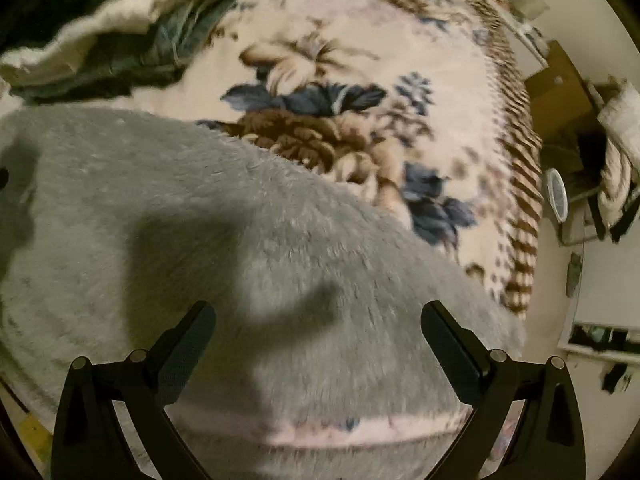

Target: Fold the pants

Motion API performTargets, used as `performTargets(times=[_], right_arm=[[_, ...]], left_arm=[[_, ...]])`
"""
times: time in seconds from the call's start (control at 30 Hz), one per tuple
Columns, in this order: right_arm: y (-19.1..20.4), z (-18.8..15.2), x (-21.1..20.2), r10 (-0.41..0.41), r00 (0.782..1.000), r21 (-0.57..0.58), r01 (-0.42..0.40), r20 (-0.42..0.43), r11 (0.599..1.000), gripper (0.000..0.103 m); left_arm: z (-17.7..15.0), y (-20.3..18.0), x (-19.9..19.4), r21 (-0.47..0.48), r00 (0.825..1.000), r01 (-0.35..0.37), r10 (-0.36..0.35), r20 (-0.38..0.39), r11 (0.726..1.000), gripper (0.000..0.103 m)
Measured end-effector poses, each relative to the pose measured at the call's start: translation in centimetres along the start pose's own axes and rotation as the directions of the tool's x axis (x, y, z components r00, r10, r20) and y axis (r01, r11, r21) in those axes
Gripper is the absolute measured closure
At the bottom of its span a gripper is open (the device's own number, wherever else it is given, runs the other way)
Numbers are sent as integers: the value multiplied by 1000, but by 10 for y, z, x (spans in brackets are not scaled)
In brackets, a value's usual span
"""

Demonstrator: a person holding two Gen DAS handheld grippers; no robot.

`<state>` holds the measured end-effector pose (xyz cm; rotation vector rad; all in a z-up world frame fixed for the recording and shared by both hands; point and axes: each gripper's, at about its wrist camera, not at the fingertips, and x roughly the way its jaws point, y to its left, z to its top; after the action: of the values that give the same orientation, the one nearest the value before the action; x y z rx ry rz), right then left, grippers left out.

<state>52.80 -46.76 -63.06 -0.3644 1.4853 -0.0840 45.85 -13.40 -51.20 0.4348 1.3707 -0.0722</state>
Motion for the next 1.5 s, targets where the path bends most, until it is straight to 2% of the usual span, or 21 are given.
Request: performTargets(times=[0.13,0.27,0.5,0.57,0.6,0.67,0.7,0.73,0.77,0.8,0.87,0.93,0.97,1.13,1.2,1.27,1.33,1.37,1.4,1.47,1.5], right_arm=[[4,26,39,-31,999,-71,29,-30,997,0],[2,47,64,-29,998,-95,24,-54,995,0],[5,66,97,19,994,-135,-34,-110,990,0],[7,69,102,23,993,-143,-39,-117,989,0],[8,70,104,28,992,-145,-46,-119,988,0],[10,72,105,29,993,-145,-46,-115,988,2],[11,74,105,34,993,-143,-50,-113,988,5],[13,73,103,53,993,-141,-68,-109,988,16],[17,72,101,75,992,-138,-89,-101,986,31],[21,71,98,101,991,-134,-113,-90,985,39],[24,67,91,129,989,-110,-137,-73,984,70],[25,62,78,141,989,-74,-144,-42,987,84],[24,58,73,141,990,-58,-142,-27,988,87],[13,27,29,151,985,29,-153,85,988,90],[8,10,10,155,980,68,-164,126,984,90],[8,-10,-11,152,975,99,-169,160,981,90],[11,-39,-34,153,970,128,-179,191,975,90],[1,-42,-38,156,967,135,-185,199,973,90],[0,-58,-47,156,965,145,-189,209,971,90],[6,-98,-61,158,963,159,-195,217,968,90],[4,-106,-59,161,963,167,-199,216,966,90]], left_arm=[[24,-15,43,126,999,-1,7,-48,992,0],[33,-28,62,251,999,5,5,-40,968,1],[42,-32,75,390,995,100,-89,-47,915,2],[45,-30,76,417,991,130,-119,-53,900,6],[45,-28,75,431,988,154,-142,-60,889,12],[46,-23,72,438,977,212,-197,-80,874,32],[47,-21,70,438,973,232,-216,-88,868,46],[47,-19,67,438,967,253,-236,-94,863,59],[44,-19,64,437,965,261,-246,-93,861,66],[41,-18,60,433,961,276,-261,-94,858,76],[37,-14,50,441,962,266,-263,-68,857,85],[32,-9,37,431,964,253,-263,-38,866,91],[27,-7,29,422,963,252,-268,-21,871,93],[-8,12,-23,363,958,229,-275,81,903,95],[-26,18,-44,335,951,241,-290,103,911,95],[-66,27,-67,283,943,253,-301,140,925,95],[-89,39,-91,218,937,281,-317,150,935,95],[-97,36,-96,182,934,298,-325,145,937,95],[-121,40,-108,129,933,318,-334,135,939,95],[-140,27,-107,60,935,330,-335,115,942,95],[-160,23,-107,16,934,346,-346,89,938,95]])
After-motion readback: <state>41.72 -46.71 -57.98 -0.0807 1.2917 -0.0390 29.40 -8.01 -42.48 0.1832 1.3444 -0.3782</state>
